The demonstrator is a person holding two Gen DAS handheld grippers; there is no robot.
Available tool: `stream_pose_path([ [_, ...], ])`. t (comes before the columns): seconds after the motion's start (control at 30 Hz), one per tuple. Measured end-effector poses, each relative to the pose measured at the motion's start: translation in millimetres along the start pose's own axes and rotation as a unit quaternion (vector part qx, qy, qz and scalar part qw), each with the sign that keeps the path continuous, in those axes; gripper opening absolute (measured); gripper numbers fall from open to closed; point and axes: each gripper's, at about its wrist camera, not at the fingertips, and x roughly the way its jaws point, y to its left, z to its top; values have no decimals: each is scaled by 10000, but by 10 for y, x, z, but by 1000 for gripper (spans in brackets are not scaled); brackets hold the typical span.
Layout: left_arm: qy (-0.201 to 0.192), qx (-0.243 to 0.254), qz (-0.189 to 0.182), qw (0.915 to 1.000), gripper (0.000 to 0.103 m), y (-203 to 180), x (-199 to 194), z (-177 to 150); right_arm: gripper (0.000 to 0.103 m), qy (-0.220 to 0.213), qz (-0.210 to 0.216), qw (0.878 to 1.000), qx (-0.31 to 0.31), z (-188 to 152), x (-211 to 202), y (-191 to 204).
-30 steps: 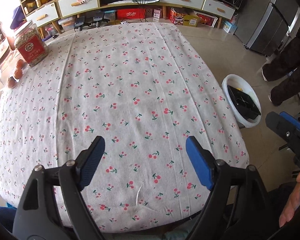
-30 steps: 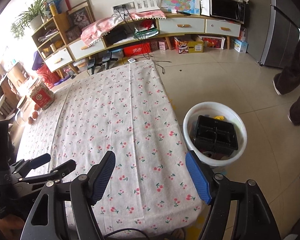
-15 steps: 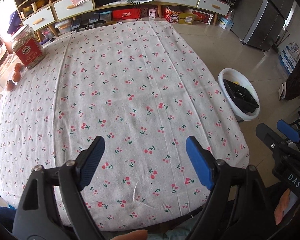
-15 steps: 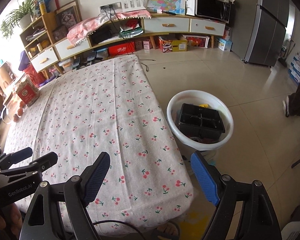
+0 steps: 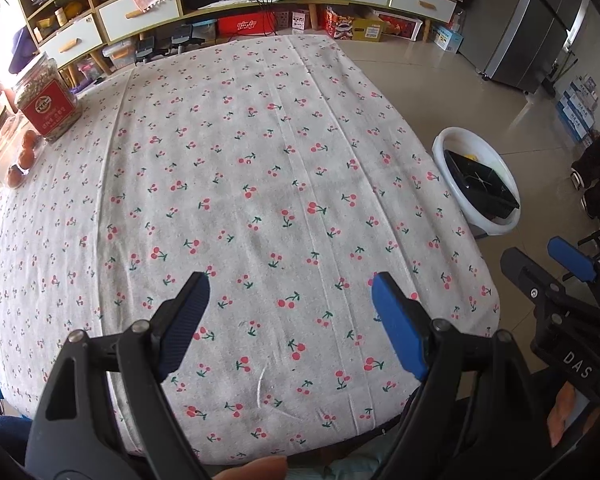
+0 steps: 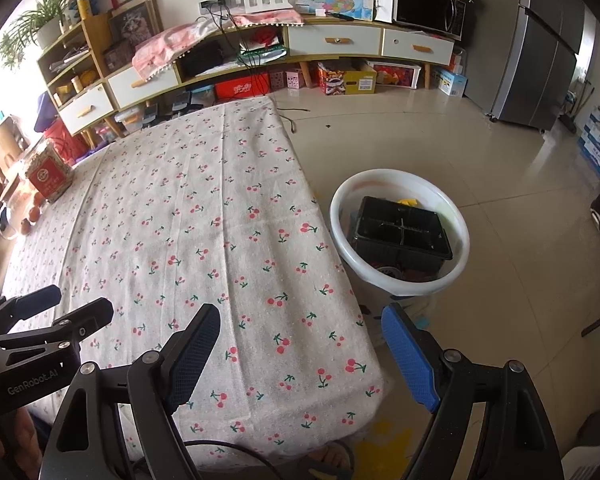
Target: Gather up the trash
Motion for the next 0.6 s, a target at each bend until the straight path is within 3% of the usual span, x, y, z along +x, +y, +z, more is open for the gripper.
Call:
stream_pose_path([
  [0.6,-28,25,-19,10000,84,-2,-16,-2,84,96,-44,9999,-79,0,65,54],
])
